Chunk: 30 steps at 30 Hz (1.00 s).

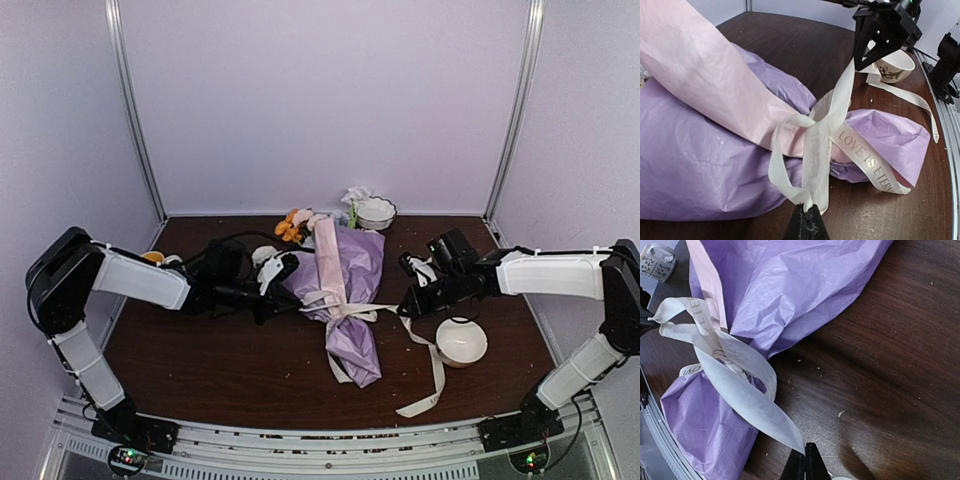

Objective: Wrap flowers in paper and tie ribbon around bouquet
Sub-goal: Cross the half-tied ribbon over the folded bouquet.

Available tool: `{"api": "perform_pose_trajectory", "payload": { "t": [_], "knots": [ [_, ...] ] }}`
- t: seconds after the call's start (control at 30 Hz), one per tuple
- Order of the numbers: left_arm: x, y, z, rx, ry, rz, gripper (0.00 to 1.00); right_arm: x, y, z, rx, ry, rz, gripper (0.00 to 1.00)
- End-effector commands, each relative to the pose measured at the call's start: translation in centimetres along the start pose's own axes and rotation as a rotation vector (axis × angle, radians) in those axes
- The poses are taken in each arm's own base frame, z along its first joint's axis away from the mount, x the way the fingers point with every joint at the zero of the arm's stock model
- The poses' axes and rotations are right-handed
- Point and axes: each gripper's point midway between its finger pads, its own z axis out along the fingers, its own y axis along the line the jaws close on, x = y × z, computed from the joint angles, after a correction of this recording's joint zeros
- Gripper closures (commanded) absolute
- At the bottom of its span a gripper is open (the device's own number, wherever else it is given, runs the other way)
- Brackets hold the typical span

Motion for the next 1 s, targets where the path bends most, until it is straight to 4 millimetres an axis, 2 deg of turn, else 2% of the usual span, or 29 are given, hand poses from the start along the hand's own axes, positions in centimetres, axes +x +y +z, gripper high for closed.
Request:
{"api": "perform_pose_trajectory", "payload": {
  "t": [0.0,0.2,0.37,0.4,0.47,0.53,0.63,0.73,0.83,0.97],
  "knots": [
    [0.3,-0.7,-0.5,-0.006,0.009,-0.015,1.00,-1.2,-1.3,-1.6,0.049,-0.076,0.083,1.00],
    [2.2,-1.5,-1.1,-0.008,0.046,-0.065,1.00,-1.3,-2.0,-3.1,0.052,-0.115,0.131,1.00],
    [4.0,-3.2,-0.8,0.044,0.112,-0.070,1.00,-1.0,-1.2,-2.8,0.008,-0.108,0.129,1.00],
    [4.2,-3.4,-0.6,0.050,0.122,-0.072,0.92,-0.9,-0.6,-2.6,-0.016,-0.105,0.122,1.00],
    [4.4,-3.5,-0.7,0.051,0.136,-0.078,0.63,-0.6,0.6,-2.2,-0.057,-0.089,0.100,1.00],
    [4.3,-3.2,-1.2,0.018,0.139,-0.053,0.47,-0.3,1.6,-2.0,-0.072,-0.077,0.071,1.00],
    [2.4,-2.8,-2.9,-0.042,0.117,0.037,0.35,-0.3,2.3,-2.2,-0.084,-0.085,0.057,1.00],
    [-0.8,-3.2,-3.6,-0.022,0.070,0.141,0.31,-0.2,2.4,-2.2,-0.090,-0.081,0.059,1.00],
    [-4.4,-2.9,-2.7,0.012,0.018,0.207,0.37,-0.2,2.5,-1.9,-0.095,-0.073,0.064,1.00],
    [-7.2,-1.9,-0.1,0.071,-0.006,0.262,0.37,0.2,2.8,-1.7,-0.113,-0.060,0.071,1.00]
  ]
}}
